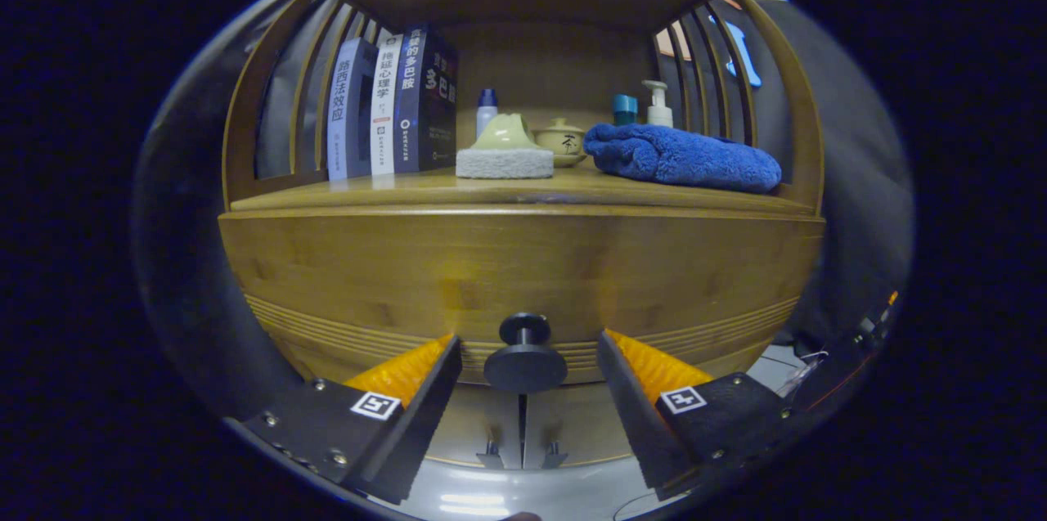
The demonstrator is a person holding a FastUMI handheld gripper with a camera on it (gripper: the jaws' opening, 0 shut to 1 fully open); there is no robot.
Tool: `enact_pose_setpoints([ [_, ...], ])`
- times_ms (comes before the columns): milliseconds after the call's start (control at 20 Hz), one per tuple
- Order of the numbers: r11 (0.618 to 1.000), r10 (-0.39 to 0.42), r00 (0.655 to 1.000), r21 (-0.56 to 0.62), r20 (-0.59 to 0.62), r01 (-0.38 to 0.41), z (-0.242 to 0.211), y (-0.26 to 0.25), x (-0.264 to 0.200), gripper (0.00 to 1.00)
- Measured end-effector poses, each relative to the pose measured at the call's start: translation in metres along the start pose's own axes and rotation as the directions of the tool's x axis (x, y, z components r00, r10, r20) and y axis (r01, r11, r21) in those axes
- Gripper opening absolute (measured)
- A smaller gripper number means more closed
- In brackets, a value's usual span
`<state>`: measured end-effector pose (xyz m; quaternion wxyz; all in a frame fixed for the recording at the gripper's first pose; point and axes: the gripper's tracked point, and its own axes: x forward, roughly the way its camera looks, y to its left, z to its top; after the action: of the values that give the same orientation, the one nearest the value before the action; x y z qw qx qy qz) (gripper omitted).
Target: Pull open the drawer, take out the items inside it, and place them on the countertop above the cabinet.
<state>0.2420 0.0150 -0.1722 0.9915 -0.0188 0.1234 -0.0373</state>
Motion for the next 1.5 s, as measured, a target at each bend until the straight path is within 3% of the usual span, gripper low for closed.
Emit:
enact_pose_setpoints([
  [250,0.999,0.016,0.998,0.04,-0.062,-0.013,-0.003,0.005,-0.005,1.0],
  [450,1.0,0.023,0.996,-0.003,-0.081,-0.023,0.003,0.012,-0.038,1.0],
  [700,0.994,0.063,0.998,-0.084,-0.03,-0.065,0.043,0.034,-0.125,0.99],
  [850,0.991,0.044,0.999,-0.125,0.013,-0.042,0.064,0.022,-0.176,0.97],
  [1150,0.999,0.011,0.993,-0.041,0.115,-0.006,0.104,-0.003,-0.269,0.96],
  [1500,0.999,-0.038,0.987,0.018,0.158,0.035,0.13,-0.027,-0.329,0.96],
])
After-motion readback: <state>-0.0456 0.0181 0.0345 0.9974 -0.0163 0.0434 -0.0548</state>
